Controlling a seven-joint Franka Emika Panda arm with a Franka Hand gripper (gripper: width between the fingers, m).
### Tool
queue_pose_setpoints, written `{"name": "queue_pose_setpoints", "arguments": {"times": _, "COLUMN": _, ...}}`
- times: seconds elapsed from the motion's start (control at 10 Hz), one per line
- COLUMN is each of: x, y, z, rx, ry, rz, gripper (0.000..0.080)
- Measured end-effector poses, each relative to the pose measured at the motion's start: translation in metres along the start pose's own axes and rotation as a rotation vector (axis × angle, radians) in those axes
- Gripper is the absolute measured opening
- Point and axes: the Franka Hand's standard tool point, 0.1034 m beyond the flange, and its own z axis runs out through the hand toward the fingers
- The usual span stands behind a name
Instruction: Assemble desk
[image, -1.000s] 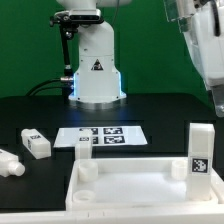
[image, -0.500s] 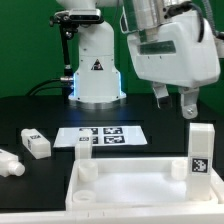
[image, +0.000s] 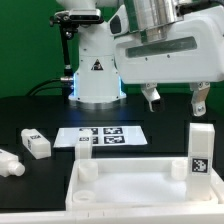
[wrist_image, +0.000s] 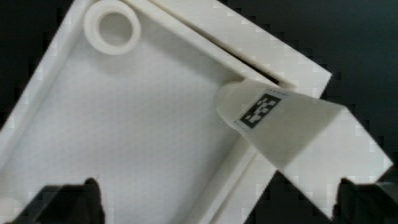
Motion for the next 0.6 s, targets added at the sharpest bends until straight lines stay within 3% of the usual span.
{"name": "queue_pose_setpoints", "arguments": {"times": 0.2, "x": 0.012, "y": 0.044, "z": 0.004, "rx": -0.033, "ry": -0.021, "rz": -0.334, "gripper": 0.0649}}
{"name": "queue_pose_setpoints", "arguments": {"times": 0.3, "x": 0.017, "y": 0.059, "z": 0.004, "rx": -0.046, "ry": -0.018, "rz": -0.452, "gripper": 0.0649}}
{"name": "queue_pose_setpoints", "arguments": {"times": 0.6, "x": 0.017, "y": 0.065, "z": 0.007, "rx": -0.051, "ry": 0.001, "rz": -0.601, "gripper": 0.0649}}
